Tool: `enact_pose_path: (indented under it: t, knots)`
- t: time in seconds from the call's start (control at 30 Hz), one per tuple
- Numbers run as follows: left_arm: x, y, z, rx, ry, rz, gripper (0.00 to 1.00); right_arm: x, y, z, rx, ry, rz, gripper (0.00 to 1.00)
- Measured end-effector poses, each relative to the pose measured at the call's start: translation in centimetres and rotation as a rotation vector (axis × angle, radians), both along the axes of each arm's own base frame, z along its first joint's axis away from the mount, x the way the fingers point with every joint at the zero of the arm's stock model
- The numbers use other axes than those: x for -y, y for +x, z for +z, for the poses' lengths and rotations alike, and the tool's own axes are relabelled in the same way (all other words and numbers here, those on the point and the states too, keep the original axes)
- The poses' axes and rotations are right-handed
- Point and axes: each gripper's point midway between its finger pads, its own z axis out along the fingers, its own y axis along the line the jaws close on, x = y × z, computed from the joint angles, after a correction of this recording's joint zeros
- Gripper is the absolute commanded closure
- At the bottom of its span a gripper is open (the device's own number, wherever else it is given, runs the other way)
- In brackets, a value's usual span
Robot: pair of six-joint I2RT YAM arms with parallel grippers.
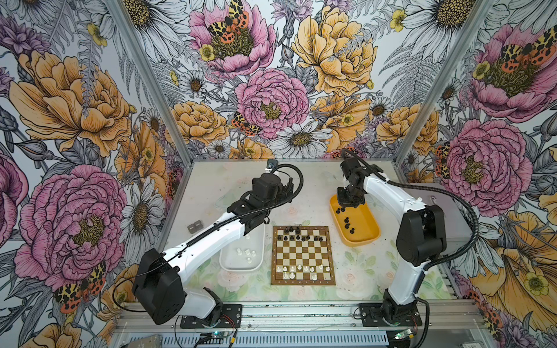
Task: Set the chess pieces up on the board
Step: 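Carry the black piece with the right gripper over the chessboard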
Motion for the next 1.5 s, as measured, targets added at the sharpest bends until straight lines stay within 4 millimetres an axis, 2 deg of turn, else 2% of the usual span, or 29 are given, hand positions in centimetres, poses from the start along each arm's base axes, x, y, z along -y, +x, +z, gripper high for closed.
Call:
enact_pose_path:
  t: [0.13,0.23,0.5,0.7,0.97,1.3,1.5]
  knots:
    - [-0.5,-0.6,0.2,0.007,-0.008,-0.001,0.01,-1.4,0.0,3.3,0.063,0.013,0.033,0.90]
    - [-1.1,-1.4,0.0,0.007,-0.016,0.002,0.01,-3.1,-0.5,4.7,0.087,0.022,0.075,0.90]
    - [-2.6,-4.2,0.0,0.017,-0.066,-0.001,0.01,-7.2,-2.9,4.7,0.063,0.022,0.183,0.90]
    - [-3.3,-7.3,0.0,0.015,-0.107,-0.021,0.01,-9.5,-4.2,3.7,0.034,0.015,0.239,0.90]
    - [-5.5,-9.6,0.4,0.022,-0.151,0.012,0.01,-11.6,-5.2,2.2,0.009,0.005,0.292,0.90]
    - [-7.6,-10.8,0.9,0.040,-0.168,0.069,0.01,-12.5,-6.2,-1.8,-0.040,0.000,0.298,0.90]
    - [-7.9,-10.9,0.9,0.038,-0.162,0.074,0.01,-13.6,-6.2,-3.0,-0.037,0.008,0.303,0.90]
